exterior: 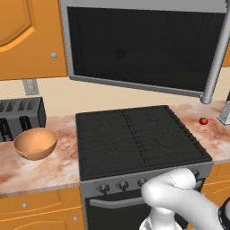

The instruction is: Open the microwave door.

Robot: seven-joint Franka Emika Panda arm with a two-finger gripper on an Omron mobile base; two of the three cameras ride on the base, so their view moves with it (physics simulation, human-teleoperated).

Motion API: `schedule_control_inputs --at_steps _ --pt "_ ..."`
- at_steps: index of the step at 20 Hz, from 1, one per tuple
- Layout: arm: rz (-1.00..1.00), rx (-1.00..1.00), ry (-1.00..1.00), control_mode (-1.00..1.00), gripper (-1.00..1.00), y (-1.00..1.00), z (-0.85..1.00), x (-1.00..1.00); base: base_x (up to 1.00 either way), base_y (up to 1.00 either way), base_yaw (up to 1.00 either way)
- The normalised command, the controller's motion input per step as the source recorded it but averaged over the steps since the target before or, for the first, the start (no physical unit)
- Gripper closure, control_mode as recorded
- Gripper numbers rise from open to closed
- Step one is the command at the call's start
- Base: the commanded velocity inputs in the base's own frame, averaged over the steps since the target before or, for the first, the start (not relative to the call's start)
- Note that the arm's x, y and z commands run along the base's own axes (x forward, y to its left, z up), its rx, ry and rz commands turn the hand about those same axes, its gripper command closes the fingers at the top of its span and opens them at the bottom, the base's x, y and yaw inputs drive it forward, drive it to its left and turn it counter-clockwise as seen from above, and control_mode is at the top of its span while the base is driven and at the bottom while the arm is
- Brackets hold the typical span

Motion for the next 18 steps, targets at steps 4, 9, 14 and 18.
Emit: schedule_control_inputs --at_steps 4,9,14,18 --pt "0.00 -0.21 -0.26 -1.00 -1.00 -0.34 -0.11 0.50 0.00 0.00 0.00" --pt "0.00 -0.18 -0.31 -1.00 -1.00 -0.06 -0.09 0.64 0.00 0.00 0.00" --pt "0.03 -0.13 -0.32 -1.00 -1.00 0.08 -0.15 0.76 0.00 0.00 0.00" --pt "0.09 -0.06 -0.23 -1.00 -1.00 0.01 -0.14 0.82 0.00 0.00 0.00"
